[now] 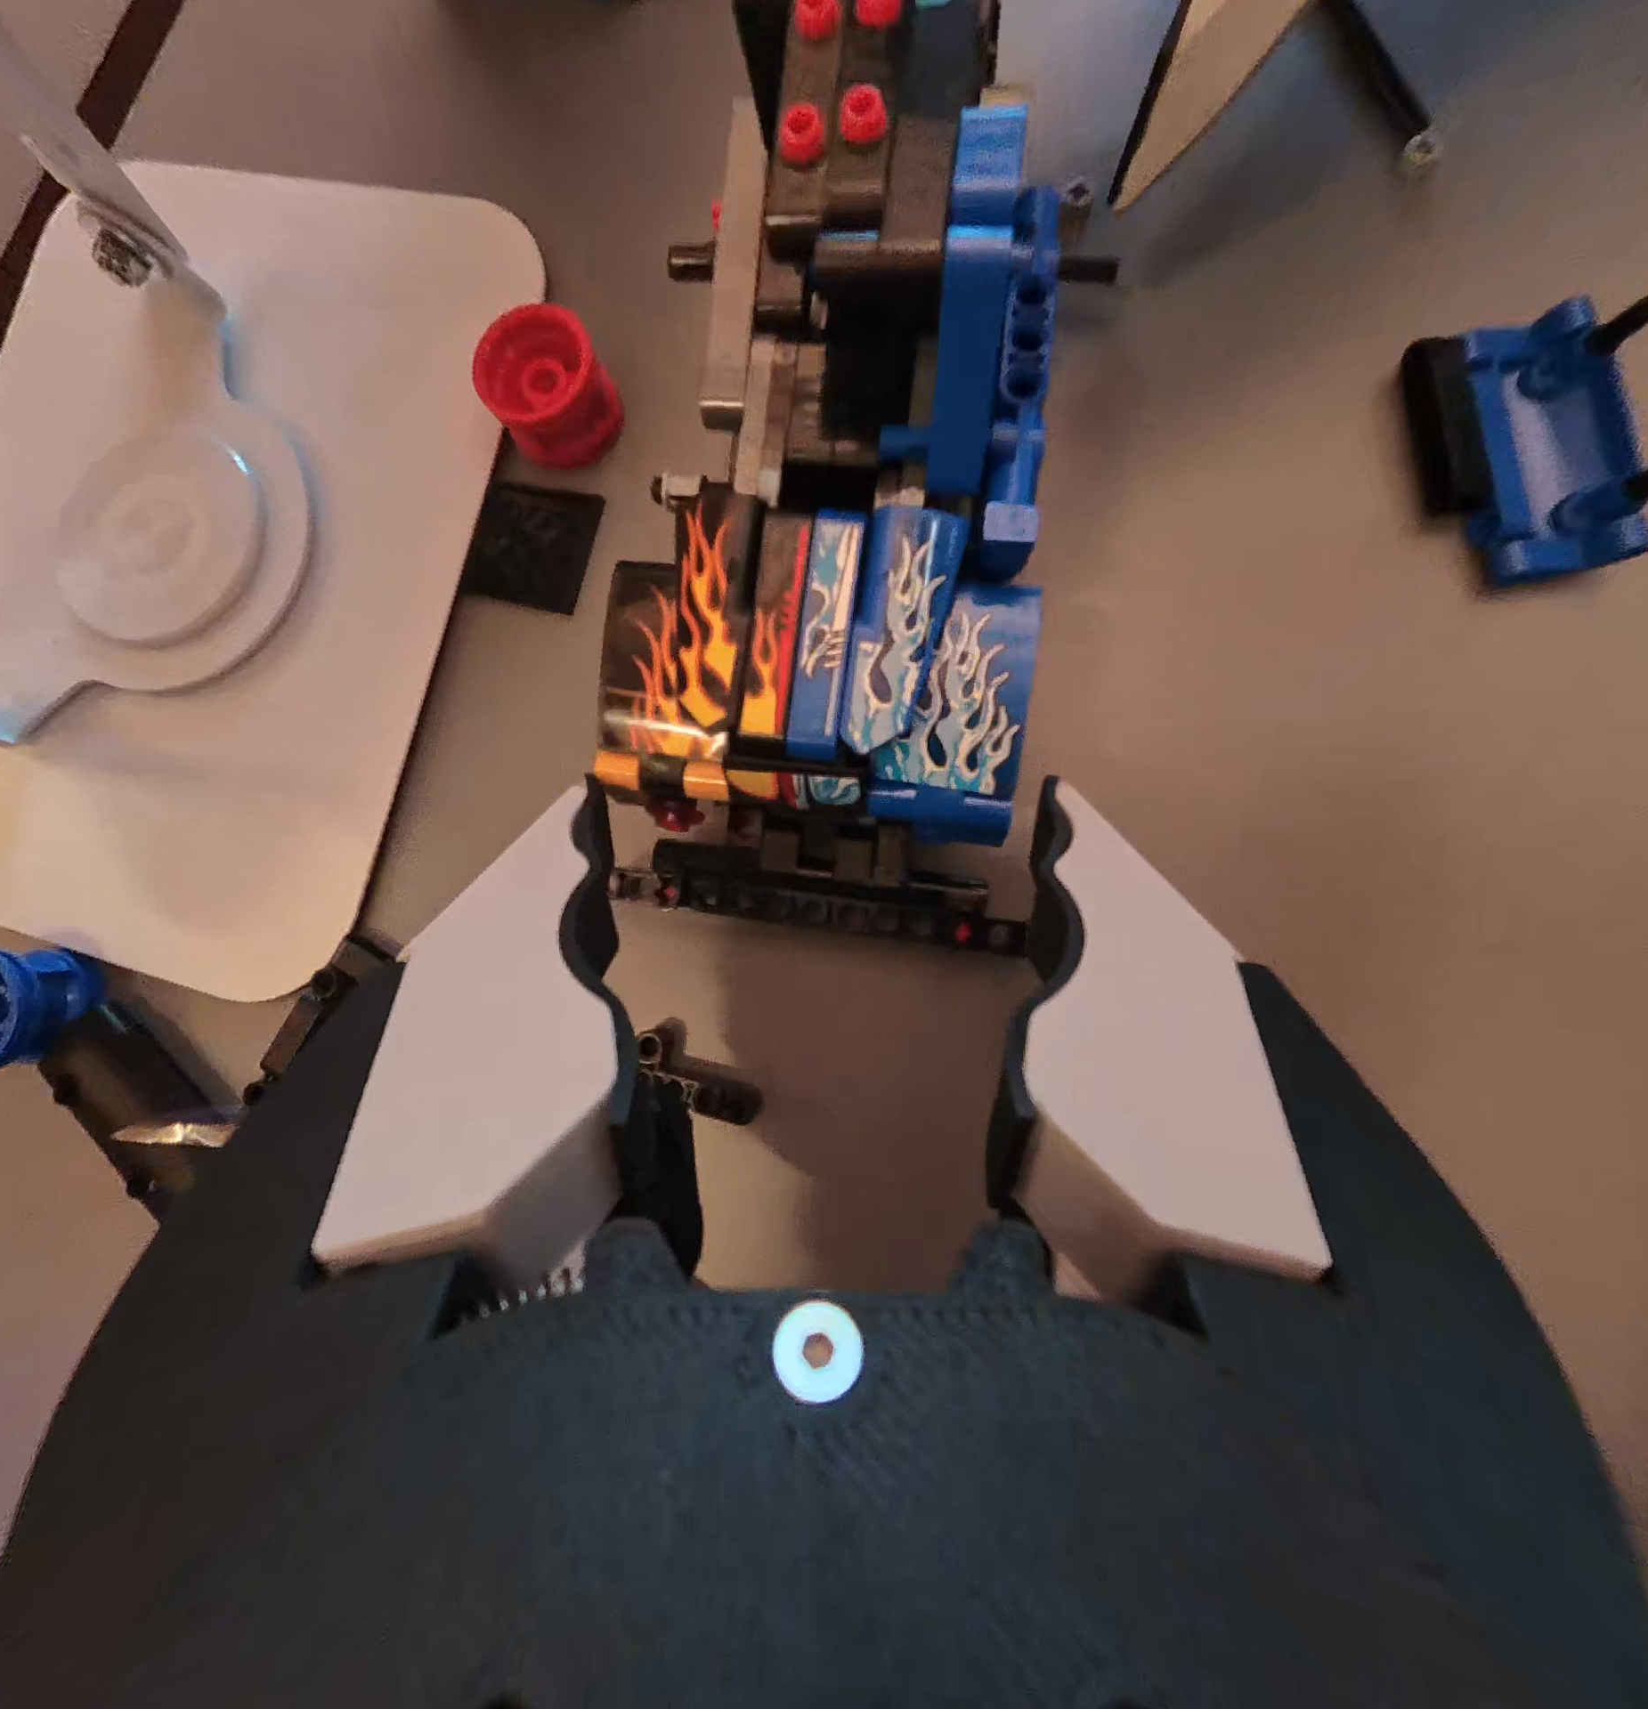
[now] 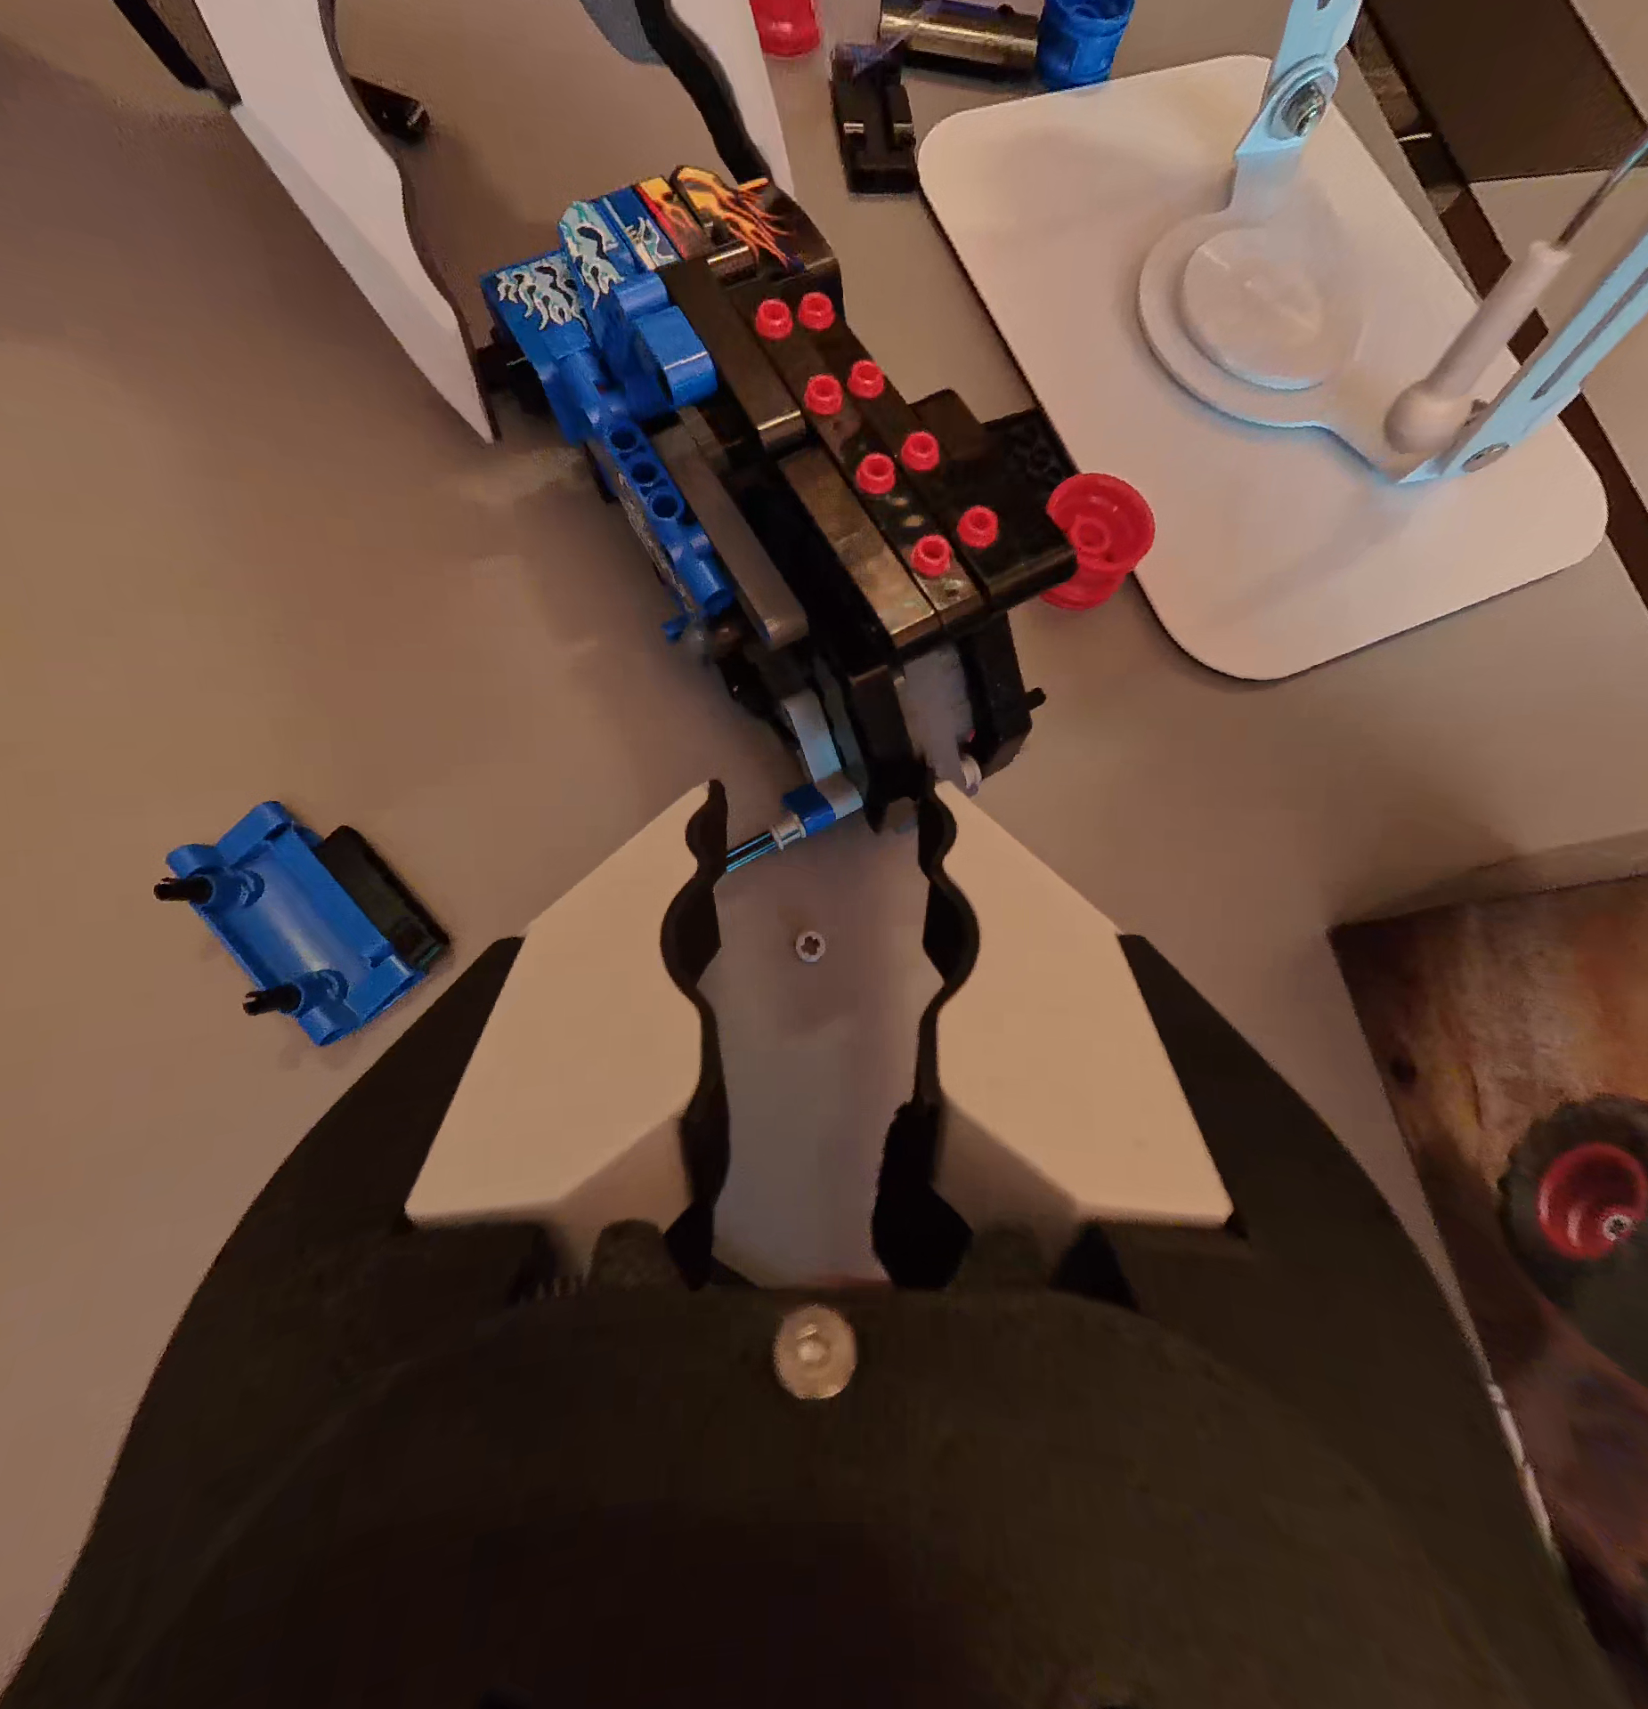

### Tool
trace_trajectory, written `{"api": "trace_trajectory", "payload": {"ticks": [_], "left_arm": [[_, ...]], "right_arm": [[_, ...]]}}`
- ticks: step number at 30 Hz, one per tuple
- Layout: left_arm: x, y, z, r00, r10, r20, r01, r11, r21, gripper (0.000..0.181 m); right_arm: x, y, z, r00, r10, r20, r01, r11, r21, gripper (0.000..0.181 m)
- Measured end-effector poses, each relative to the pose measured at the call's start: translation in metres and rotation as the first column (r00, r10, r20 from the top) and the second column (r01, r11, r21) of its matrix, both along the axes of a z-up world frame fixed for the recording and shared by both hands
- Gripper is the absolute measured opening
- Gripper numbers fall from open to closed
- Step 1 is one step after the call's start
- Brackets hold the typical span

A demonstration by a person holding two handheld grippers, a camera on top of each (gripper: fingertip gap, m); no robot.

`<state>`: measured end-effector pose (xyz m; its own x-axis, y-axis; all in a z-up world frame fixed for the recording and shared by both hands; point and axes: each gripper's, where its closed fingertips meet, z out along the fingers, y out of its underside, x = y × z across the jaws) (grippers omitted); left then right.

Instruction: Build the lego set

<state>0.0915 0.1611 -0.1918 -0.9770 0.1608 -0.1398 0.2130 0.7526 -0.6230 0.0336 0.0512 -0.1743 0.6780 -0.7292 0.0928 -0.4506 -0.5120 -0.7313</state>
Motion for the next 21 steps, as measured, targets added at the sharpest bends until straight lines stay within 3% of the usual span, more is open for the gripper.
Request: {"api": "trace_trajectory", "payload": {"ticks": [3, 8, 15, 21], "left_arm": [[0.005, -0.004, 0.0, 1.0, 0.017, -0.014, -0.017, 0.999, -0.027, 0.083], [-0.001, -0.009, 0.006, 0.982, 0.032, -0.187, -0.046, 0.996, -0.071, 0.082], [-0.009, -0.014, 0.019, 0.834, 0.044, -0.55, -0.114, 0.989, -0.093, 0.082], [-0.001, -0.017, 0.023, 0.779, 0.075, -0.623, -0.18, 0.978, -0.107, 0.08]], "right_arm": [[0.005, -0.002, 0.002, 0.999, -0.03, 0.015, 0.029, 0.999, 0.025, 0.033], [0.007, -0.006, 0.007, 0.998, -0.058, -0.011, 0.059, 0.991, 0.118, 0.027], [0.003, -0.007, 0.015, 0.996, -0.055, -0.064, 0.068, 0.97, 0.233, 0.032], [0.004, -0.008, 0.017, 0.996, -0.063, -0.058, 0.075, 0.965, 0.25, 0.032]]}}
